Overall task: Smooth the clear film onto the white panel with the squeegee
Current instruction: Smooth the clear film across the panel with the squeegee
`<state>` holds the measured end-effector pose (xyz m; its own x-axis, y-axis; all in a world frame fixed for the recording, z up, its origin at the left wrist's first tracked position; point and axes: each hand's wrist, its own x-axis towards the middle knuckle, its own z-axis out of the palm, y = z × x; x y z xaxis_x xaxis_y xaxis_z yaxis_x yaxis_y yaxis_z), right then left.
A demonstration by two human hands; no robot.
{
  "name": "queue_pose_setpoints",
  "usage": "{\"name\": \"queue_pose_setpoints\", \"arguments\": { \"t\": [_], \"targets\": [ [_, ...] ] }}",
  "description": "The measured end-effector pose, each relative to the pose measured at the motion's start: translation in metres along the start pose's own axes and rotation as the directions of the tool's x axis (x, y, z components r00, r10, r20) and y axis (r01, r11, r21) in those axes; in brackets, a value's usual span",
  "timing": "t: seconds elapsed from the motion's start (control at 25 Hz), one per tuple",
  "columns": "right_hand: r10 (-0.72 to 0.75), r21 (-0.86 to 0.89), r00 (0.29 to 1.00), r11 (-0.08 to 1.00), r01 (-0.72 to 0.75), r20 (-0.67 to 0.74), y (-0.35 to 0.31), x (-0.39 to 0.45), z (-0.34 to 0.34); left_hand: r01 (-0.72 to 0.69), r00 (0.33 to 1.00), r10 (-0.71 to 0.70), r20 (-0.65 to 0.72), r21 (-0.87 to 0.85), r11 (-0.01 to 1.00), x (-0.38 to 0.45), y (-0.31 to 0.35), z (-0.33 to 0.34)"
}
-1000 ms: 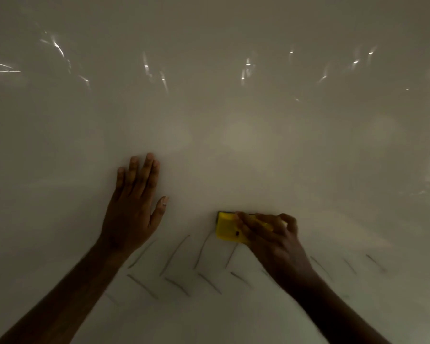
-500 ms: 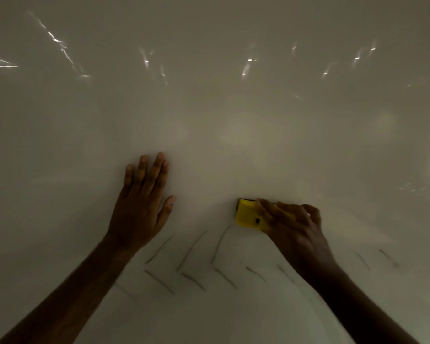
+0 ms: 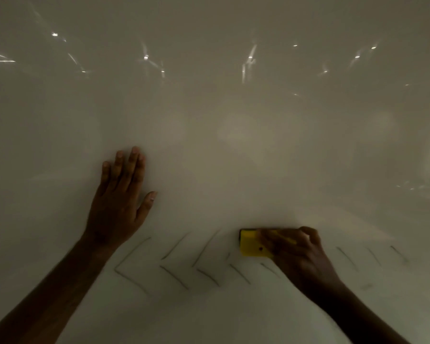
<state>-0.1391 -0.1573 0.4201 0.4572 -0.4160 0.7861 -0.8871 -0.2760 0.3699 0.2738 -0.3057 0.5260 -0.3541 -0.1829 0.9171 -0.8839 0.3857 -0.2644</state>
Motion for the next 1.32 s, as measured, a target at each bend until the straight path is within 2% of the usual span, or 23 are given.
{"name": "queue_pose_setpoints", "arguments": {
  "t": [0.12, 0.2, 0.36, 0.44, 0.52, 0.6, 0.68, 0.76, 0.84, 0.96, 1.04, 1.12, 1.2, 1.32],
  "targets": [
    [0.165, 0.02, 0.978, 0.986, -0.163, -0.127, -0.003, 0.054, -0.014, 0.01, 1.0, -0.01, 0.003, -0.011, 1.0, -0.002, 0.005, 0.002],
    [0.191, 0.062, 0.966, 0.981, -0.183, -0.175, -0.03, 0.093, -0.006, 0.004, 1.0, -0.004, 0.005, -0.016, 1.0, -0.002, 0.003, 0.003],
    [-0.022, 0.02, 0.996, 1.0, 0.024, -0.092, -0.086, 0.092, 0.032, -0.052, 0.999, 0.052, -0.006, 0.012, 0.999, -0.004, -0.009, 0.003],
    [-0.107, 0.027, 0.994, 0.994, 0.107, -0.02, -0.088, 0.058, 0.041, -0.046, 0.999, 0.047, -0.009, 0.019, 0.999, -0.01, -0.018, 0.003],
    [-0.123, 0.03, 0.992, 0.992, 0.122, 0.032, -0.073, 0.031, 0.036, -0.028, 0.999, 0.028, -0.018, 0.024, 0.999, -0.019, -0.03, 0.005],
    [-0.075, 0.016, 0.996, 0.997, 0.074, 0.046, -0.054, 0.023, 0.024, -0.025, 0.999, 0.026, -0.031, 0.028, 0.999, -0.026, -0.037, 0.007],
    [0.038, 0.01, 0.999, 0.999, -0.038, -0.01, -0.047, 0.042, 0.009, -0.013, 0.999, 0.014, -0.039, 0.018, 1.0, -0.028, -0.037, 0.009],
    [0.162, 0.043, 0.982, 0.986, -0.158, -0.099, -0.058, 0.077, 0.007, -0.009, 0.999, 0.009, -0.045, 0.006, 1.0, -0.027, -0.034, 0.01],
    [0.196, 0.093, 0.971, 0.978, -0.184, -0.137, -0.083, 0.109, 0.018, -0.013, 0.998, 0.013, -0.053, 0.0, 1.0, -0.026, -0.034, 0.009],
    [0.08, 0.072, 0.991, 0.995, -0.073, -0.104, -0.125, 0.114, 0.045, -0.037, 0.998, 0.037, -0.053, -0.005, 0.999, -0.028, -0.038, 0.009],
    [-0.029, 0.047, 0.999, 0.998, 0.03, -0.029, -0.14, 0.088, 0.058, -0.047, 0.998, 0.046, -0.053, -0.01, 0.999, -0.03, -0.045, 0.008],
    [-0.071, 0.042, 0.997, 0.997, 0.07, 0.025, -0.138, 0.057, 0.06, -0.026, 0.998, 0.026, -0.06, -0.005, 1.0, -0.036, -0.057, 0.007],
    [-0.009, 0.035, 1.0, 0.999, 0.008, 0.029, -0.121, 0.039, 0.051, -0.023, 0.998, 0.023, -0.067, 0.004, 1.0, -0.041, -0.068, 0.007],
    [0.21, 0.064, 0.977, 0.976, -0.207, -0.048, -0.103, 0.07, 0.03, -0.034, 0.997, 0.035, -0.074, 0.005, 0.999, -0.043, -0.072, 0.009]
  ]
}}
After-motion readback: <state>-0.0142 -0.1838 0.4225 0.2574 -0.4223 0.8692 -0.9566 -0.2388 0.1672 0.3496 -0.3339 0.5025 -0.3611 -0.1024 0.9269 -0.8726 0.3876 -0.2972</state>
